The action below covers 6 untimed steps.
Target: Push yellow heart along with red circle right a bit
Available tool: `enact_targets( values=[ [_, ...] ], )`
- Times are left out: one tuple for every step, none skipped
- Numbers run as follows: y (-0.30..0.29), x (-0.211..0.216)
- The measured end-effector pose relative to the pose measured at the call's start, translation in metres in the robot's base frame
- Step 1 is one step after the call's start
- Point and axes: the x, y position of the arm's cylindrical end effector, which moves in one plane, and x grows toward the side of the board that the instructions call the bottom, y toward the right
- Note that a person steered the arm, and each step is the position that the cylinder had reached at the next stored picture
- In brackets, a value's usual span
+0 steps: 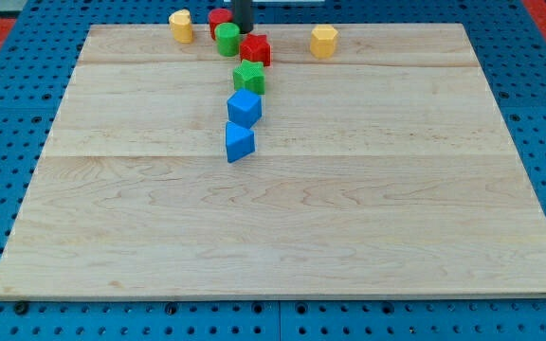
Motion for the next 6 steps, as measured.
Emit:
enact_targets(
  values=[
    [0.003, 0.012],
    [-0.025, 0.049],
    [-0.109, 0.054],
    [-0.144, 0.026],
    [-0.149, -0.01],
    [-0.149, -0.01]
  ],
)
